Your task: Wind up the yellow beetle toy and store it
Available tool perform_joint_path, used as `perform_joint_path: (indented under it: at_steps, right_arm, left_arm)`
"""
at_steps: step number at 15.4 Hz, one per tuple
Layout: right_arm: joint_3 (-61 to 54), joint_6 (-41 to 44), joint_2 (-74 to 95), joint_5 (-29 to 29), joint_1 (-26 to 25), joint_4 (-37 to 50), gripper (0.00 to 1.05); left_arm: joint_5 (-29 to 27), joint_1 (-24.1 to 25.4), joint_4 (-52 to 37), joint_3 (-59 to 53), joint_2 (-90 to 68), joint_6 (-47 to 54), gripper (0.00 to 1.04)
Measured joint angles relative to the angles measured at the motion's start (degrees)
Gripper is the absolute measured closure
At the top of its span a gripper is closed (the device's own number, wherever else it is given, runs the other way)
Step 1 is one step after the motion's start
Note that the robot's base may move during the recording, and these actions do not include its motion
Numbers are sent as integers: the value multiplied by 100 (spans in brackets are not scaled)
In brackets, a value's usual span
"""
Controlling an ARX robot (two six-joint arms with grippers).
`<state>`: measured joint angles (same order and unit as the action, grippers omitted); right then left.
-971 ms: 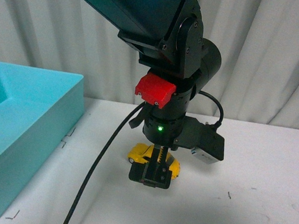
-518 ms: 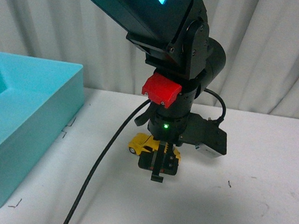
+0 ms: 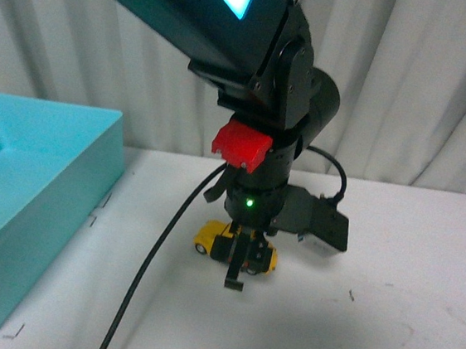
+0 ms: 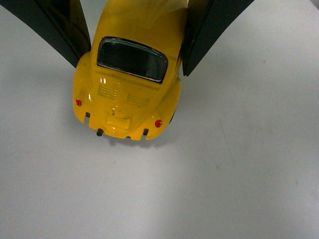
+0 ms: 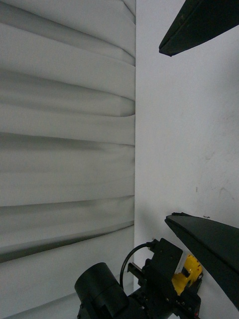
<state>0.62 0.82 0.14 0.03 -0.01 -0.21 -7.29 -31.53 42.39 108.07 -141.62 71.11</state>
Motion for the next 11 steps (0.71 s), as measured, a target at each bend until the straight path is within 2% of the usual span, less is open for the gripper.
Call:
perform_joint_path:
  at_steps: [3,6,9,11]
  right_arm:
    - [0,0,0,0,0,0,6]
    - [0,0,2,0,0,-2,6]
    - [0,0,0,0,0,-2,6]
    - [0,0,0,0,0,0,6]
  left_arm:
    - [737,0,116,11,393,229,58]
    - [1565,203,79,-127,1521,-275,58]
    - [2232,1075,-188,-330,2634,-1252,58]
    - [2291,1880,-463,-673,3012,-1982,59]
